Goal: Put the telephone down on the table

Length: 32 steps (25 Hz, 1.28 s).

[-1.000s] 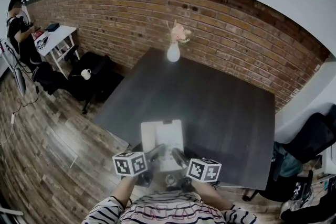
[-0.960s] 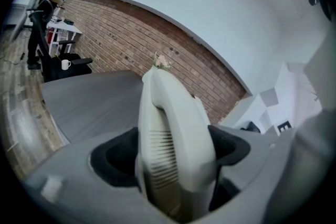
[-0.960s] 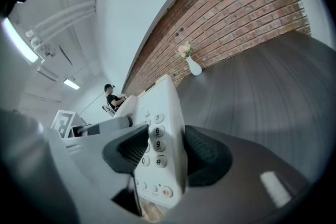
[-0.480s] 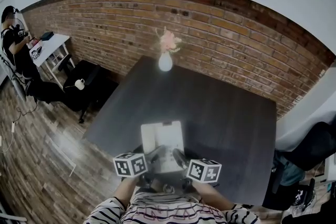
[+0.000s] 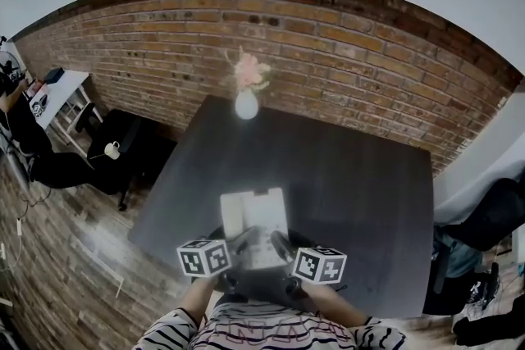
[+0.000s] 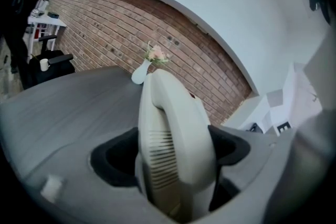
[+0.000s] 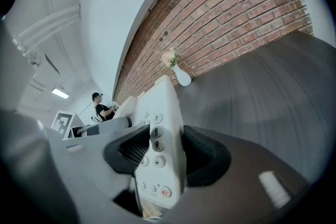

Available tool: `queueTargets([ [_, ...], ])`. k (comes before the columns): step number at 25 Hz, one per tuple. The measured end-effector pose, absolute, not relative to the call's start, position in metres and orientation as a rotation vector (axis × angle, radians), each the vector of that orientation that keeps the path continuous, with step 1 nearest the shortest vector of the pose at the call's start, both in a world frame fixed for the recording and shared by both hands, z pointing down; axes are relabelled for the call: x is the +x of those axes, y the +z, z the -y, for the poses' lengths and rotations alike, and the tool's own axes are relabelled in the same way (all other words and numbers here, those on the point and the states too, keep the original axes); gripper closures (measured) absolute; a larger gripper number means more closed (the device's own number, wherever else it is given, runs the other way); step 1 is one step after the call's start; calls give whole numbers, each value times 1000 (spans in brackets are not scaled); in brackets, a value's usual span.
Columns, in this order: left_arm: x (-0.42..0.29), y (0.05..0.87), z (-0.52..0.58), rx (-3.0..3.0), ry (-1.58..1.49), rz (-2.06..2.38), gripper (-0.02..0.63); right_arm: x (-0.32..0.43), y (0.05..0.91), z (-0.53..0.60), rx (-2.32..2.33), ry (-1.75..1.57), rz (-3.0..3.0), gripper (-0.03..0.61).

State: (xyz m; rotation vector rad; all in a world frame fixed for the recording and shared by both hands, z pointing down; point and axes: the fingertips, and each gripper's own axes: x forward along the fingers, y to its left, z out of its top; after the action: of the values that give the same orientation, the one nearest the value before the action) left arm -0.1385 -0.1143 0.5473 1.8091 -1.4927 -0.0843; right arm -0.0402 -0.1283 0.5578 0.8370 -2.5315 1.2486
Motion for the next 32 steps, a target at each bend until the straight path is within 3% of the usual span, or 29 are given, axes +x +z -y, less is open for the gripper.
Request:
queueTargets([
  [14,-206,566,212,1954,88,1275,199,-105,577,202,1173,1375,2458,382],
  [32,-197,617,351,1994,168,1126,199,-98,626,328,1355,1421,2359,382],
])
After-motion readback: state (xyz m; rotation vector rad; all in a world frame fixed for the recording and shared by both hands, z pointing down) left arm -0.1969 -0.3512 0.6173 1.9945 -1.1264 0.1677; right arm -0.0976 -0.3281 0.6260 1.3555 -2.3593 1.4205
